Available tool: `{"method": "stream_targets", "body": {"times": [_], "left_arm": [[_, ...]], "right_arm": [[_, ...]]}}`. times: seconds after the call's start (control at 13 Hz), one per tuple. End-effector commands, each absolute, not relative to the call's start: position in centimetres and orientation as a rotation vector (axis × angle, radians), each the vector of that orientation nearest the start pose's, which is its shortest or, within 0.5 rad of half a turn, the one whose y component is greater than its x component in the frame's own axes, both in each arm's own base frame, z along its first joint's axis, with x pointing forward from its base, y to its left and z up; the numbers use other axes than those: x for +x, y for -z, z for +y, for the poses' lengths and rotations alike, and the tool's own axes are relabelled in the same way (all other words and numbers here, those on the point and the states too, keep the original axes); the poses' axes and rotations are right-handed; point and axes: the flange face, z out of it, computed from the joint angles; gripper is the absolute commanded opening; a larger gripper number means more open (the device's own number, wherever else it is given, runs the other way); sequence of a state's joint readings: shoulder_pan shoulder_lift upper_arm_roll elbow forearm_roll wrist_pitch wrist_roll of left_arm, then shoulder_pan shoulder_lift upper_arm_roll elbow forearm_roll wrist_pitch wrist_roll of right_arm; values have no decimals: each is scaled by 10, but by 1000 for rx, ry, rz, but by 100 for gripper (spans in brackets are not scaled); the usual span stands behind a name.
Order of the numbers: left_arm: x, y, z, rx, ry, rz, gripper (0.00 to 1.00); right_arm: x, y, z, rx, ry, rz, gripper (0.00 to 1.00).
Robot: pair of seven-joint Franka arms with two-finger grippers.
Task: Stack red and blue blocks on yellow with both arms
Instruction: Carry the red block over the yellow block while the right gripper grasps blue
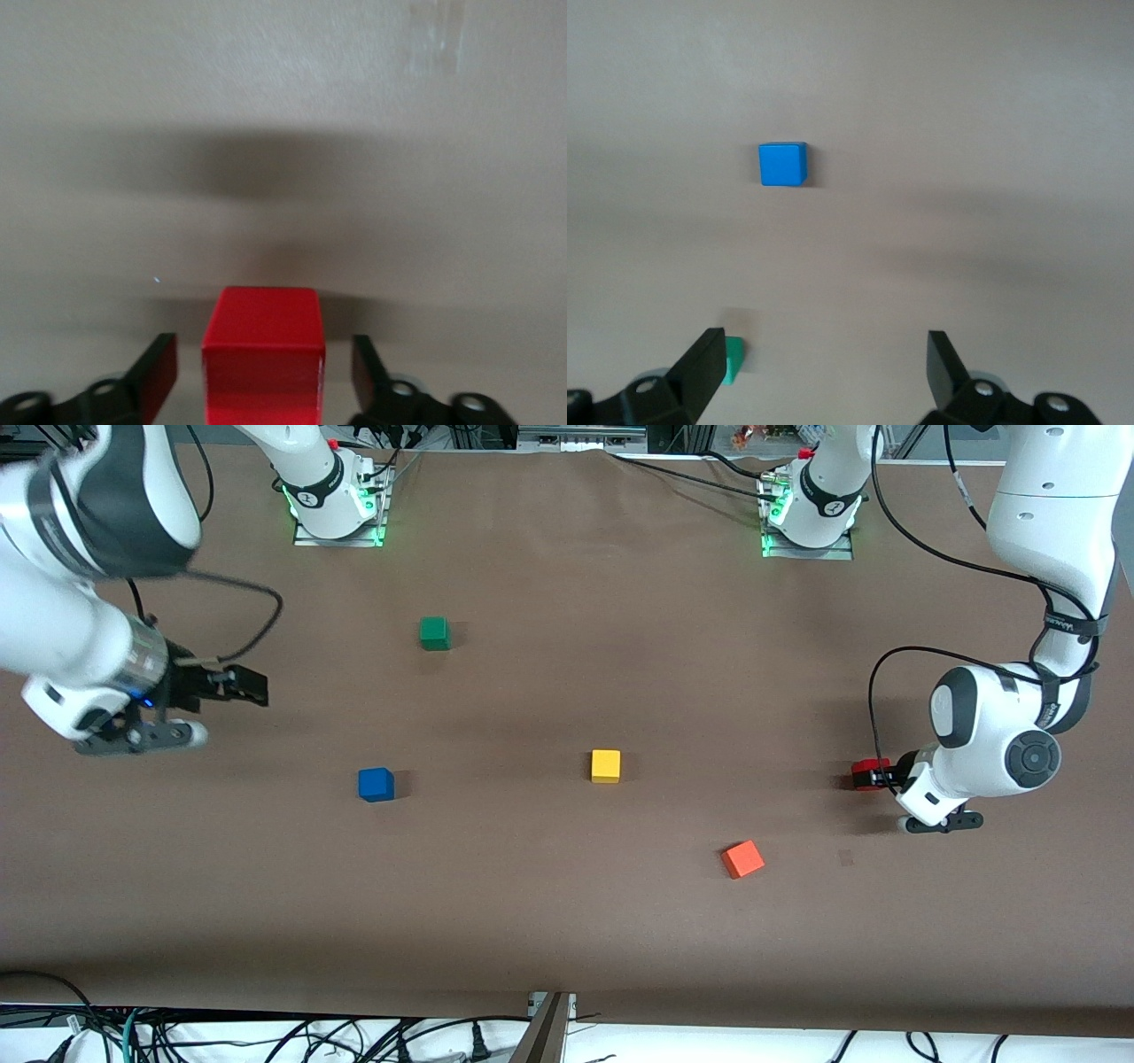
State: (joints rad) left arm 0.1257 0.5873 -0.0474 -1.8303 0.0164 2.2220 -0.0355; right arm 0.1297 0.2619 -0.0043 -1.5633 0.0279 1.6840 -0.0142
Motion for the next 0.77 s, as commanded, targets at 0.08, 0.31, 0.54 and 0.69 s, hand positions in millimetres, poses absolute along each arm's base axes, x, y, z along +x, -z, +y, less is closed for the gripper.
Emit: {"method": "stream_targets", "body": {"times": [0.08, 0.31, 0.54, 0.69], "left_arm": [[615, -216, 46, -3140, -279, -169, 0], [633, -253, 29, -3152, -194, -142, 0], [671, -331, -30, -3173, -181, -185, 0], [685, -367, -98, -3183, -143, -91, 0]], "right_arm": [[643, -426, 84, -3096, -190, -280, 100], [650, -336, 94, -3098, -89, -267, 100], [651, -286, 116, -3057, -43, -249, 99], [650, -270, 131, -3038, -34, -249, 99]]}}
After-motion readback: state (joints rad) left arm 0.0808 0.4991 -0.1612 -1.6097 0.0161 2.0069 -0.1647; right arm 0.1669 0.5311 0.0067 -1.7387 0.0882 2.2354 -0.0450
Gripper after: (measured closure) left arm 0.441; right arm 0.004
